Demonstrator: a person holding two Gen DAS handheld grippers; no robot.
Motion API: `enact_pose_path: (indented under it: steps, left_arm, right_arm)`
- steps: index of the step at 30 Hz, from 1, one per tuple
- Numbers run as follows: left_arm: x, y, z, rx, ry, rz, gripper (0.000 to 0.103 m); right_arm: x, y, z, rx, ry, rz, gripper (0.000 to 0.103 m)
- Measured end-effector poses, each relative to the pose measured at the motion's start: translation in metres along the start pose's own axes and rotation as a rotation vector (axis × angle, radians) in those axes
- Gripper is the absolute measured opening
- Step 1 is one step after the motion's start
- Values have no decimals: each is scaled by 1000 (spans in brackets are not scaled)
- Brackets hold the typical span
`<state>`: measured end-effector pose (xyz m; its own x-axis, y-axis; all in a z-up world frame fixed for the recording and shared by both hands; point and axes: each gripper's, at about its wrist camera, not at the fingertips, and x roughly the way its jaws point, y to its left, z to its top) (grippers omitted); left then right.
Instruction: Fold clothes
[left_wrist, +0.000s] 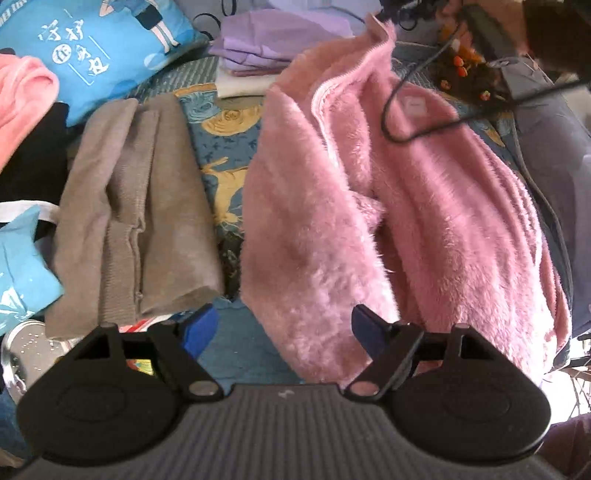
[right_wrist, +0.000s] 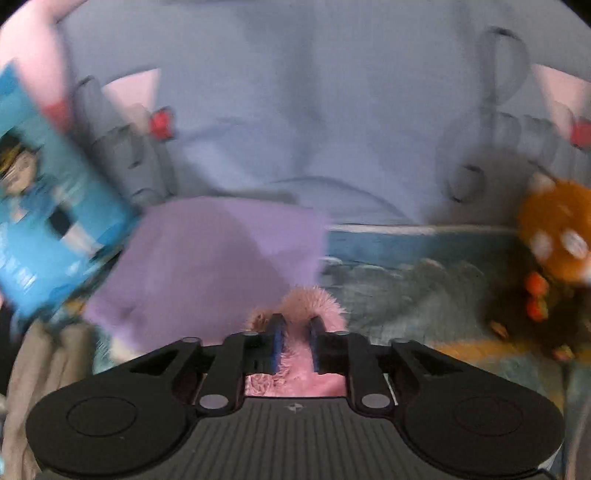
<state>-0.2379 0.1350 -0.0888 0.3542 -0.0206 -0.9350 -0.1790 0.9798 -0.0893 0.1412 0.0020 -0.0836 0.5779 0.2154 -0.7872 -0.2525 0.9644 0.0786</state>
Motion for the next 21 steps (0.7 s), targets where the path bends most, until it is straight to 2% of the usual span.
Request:
enact_pose_path:
  steps: [3, 4, 6, 8, 10, 12, 14, 16, 17, 18, 19, 21]
  left_arm:
    - [5, -7, -1, 11, 6, -19, 83]
    - [8, -9, -2, 16, 10, -23, 83]
    - [14, -13, -5, 22, 14, -34, 83]
    - [20, -15, -7, 23, 16, -47, 83]
    - [19, -17, -12, 42, 10, -58, 83]
    - [17, -18, -22, 69, 17, -67, 83]
    - [14, -17, -33, 99, 36, -68, 83]
    - [11, -14, -46, 119, 64, -60, 83]
    - [8, -10, -51, 115, 77, -55, 83]
    - [6, -7, -57, 112, 91, -51, 83]
    - [3, -3, -62, 108, 104, -46, 83]
    - [-6, 4, -70, 93, 112, -28, 83]
  right_arm:
    - [-35, 5, -25, 85, -66, -55, 39]
    - [-45, 10, -34, 102, -78, -51, 42]
    - [-64, 14, -61, 96, -63, 24, 45]
    - [-75, 26, -97, 30, 31, 198, 48]
    - [-77, 42, -133, -47, 176, 397, 48]
    - [-75, 60, -168, -133, 320, 537, 48]
    - [-70, 79, -199, -209, 419, 576, 48]
    - [-60, 92, -220, -260, 459, 517, 47]
    - [-56, 97, -227, -267, 486, 497, 32]
    - [-52, 100, -229, -243, 522, 510, 13]
    - [-51, 101, -228, -197, 555, 543, 12]
    - [-62, 108, -214, -159, 547, 595, 11]
